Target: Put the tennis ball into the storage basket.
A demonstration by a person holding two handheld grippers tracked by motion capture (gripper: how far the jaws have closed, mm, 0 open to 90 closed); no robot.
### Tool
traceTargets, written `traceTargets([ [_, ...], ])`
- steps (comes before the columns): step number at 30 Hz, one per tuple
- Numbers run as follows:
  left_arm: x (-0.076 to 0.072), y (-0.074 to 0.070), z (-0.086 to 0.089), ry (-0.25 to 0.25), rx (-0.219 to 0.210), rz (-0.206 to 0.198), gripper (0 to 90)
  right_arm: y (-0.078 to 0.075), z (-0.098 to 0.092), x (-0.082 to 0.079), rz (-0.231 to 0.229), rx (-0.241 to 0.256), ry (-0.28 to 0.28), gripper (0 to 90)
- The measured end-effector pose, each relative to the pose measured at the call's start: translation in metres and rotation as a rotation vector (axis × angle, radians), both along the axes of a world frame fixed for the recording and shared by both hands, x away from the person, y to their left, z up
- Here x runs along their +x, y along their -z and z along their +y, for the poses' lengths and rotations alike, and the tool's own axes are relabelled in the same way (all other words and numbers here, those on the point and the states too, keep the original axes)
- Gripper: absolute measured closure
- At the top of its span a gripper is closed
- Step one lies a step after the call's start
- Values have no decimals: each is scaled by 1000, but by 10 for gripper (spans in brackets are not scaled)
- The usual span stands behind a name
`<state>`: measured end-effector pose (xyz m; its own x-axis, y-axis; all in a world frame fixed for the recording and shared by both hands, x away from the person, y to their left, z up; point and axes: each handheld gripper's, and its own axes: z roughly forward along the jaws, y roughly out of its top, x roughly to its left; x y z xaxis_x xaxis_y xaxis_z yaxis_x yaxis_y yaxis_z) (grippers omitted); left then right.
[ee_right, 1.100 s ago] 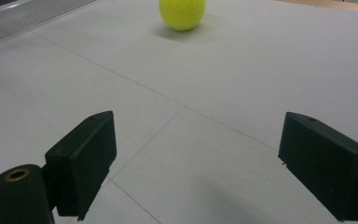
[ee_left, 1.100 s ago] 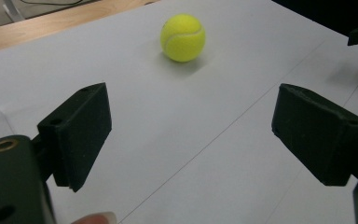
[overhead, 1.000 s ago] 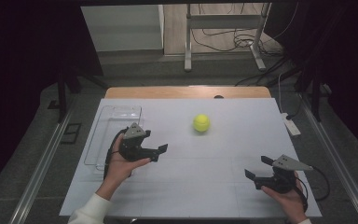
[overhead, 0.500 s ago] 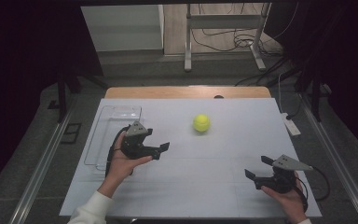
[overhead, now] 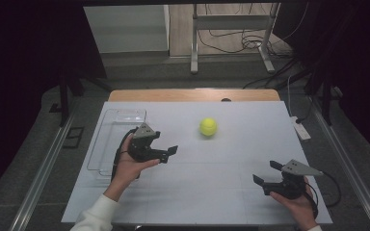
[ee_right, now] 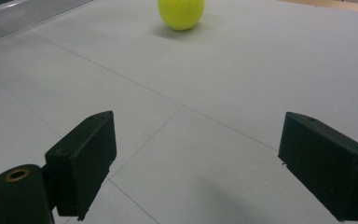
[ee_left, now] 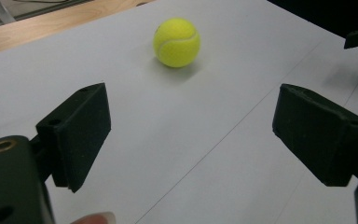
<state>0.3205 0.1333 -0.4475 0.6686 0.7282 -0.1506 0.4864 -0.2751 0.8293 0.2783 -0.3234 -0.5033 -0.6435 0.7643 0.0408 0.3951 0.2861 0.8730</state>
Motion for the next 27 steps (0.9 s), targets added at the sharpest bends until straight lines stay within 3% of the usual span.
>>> traceTargets([
  [27,13,-4,-13,23,-9,7,126,1,-1,0,4,1,2,118],
])
